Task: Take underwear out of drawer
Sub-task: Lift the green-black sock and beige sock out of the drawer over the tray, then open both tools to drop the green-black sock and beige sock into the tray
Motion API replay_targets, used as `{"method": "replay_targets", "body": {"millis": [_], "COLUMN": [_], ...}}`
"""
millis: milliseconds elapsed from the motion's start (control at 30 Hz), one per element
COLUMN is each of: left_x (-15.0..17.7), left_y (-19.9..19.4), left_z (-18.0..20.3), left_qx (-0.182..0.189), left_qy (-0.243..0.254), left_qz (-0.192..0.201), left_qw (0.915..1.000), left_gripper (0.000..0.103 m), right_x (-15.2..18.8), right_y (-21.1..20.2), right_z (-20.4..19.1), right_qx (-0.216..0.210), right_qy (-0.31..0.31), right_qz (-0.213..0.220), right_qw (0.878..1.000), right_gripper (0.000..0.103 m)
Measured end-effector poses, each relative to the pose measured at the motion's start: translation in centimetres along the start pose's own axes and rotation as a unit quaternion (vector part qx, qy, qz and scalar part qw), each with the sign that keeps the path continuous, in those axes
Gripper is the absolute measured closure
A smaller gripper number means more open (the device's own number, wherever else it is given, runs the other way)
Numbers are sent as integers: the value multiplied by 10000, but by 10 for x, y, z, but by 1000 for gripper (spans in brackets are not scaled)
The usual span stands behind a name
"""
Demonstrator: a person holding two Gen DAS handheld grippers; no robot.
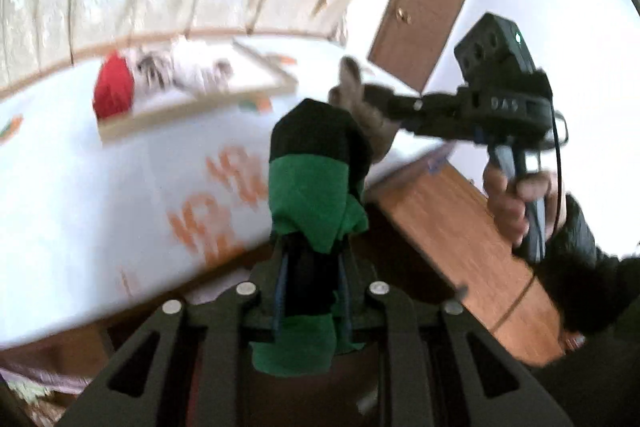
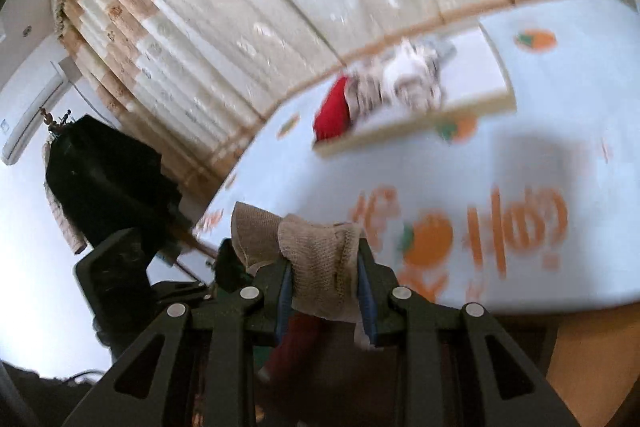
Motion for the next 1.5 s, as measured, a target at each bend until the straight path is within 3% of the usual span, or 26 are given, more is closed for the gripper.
{"method": "replay_targets", "body": {"millis": [133,300,400,600,767,900,1000,1267,1367,1500], "left_x": [-37,-76,-100,-146,-172,-180,-180,-179,-176,-177], "left_y": [13,34,42,53,67,81,93,114,119,120], "left_z": [-15,-37,-41,-51,-67,-81,-92,-109,-117,-126], "left_qx": [-320,-268,-500,-889,-1124,-1530,-1603,-2110,-2244,-2243], "left_qy": [-87,-483,-372,-228,-302,-308,-508,-443,-525,-659], "left_qz": [389,688,1048,1713,2017,2251,2266,2388,2415,2415], "left_qw": [9987,9961,9925,9809,9725,9618,9594,9468,9426,9418], "left_gripper": [84,84,84,84,84,84,84,84,84,84], "right_x": [-35,-62,-78,-114,-135,-142,-142,-142,-145,-149], "right_y": [15,27,31,43,59,71,79,90,90,95], "right_z": [4,22,34,50,71,84,91,94,97,96], "right_qx": [146,417,646,1366,1873,2421,2776,3477,3514,3695], "right_qy": [-90,67,63,-328,-434,-648,-837,-1330,-1268,-1439], "right_qz": [361,761,1044,1621,1834,1935,1973,2083,2111,2127], "right_qw": [9992,9962,9924,9767,9641,9486,9365,9044,9033,8930], "right_gripper": [72,72,72,72,72,72,72,72,72,72]}}
Point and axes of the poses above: each gripper's, at about its wrist camera, not at the fingertips, and y roughly the way its jaws point, z to its right, x to its underside, the point moved 6 cm from there along y, roughly the way its jaws point, and after that the axes turned 7 degrees about -y, right-handed, at the moved point
